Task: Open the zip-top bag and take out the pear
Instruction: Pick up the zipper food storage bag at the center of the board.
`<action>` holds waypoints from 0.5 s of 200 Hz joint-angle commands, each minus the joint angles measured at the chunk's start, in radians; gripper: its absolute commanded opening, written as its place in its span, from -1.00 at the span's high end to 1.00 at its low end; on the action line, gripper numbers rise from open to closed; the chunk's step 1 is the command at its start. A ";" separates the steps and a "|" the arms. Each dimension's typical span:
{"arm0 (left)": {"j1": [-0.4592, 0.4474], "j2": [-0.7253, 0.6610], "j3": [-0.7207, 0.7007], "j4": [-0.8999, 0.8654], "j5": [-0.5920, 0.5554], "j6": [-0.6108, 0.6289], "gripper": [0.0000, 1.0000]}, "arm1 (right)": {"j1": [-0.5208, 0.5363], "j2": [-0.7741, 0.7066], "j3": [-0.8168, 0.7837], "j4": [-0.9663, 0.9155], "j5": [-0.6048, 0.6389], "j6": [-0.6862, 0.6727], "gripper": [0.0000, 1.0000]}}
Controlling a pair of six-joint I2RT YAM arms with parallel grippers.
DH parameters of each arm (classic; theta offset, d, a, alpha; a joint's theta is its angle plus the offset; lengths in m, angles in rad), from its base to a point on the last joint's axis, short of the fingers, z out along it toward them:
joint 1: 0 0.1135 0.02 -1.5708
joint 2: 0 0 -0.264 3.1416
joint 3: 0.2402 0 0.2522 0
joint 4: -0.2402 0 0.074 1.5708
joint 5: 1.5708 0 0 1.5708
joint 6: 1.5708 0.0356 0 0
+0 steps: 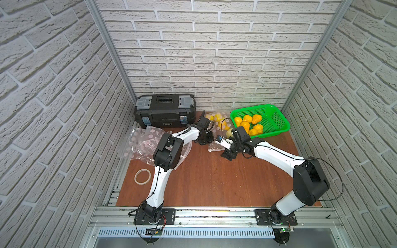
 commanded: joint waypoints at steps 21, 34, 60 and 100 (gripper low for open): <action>0.000 -0.212 -0.083 -0.008 0.043 -0.015 1.00 | 0.068 -0.029 -0.048 0.201 0.053 -0.127 -0.70; -0.002 -0.259 -0.101 -0.010 0.051 -0.022 1.00 | 0.073 -0.041 -0.051 0.211 -0.006 -0.154 -0.69; -0.004 -0.342 -0.140 -0.003 0.078 -0.043 1.00 | 0.094 -0.050 -0.057 0.266 0.017 -0.173 -0.65; -0.004 -0.463 -0.232 0.037 0.129 -0.103 1.00 | 0.124 -0.107 -0.118 0.412 0.143 -0.194 -0.49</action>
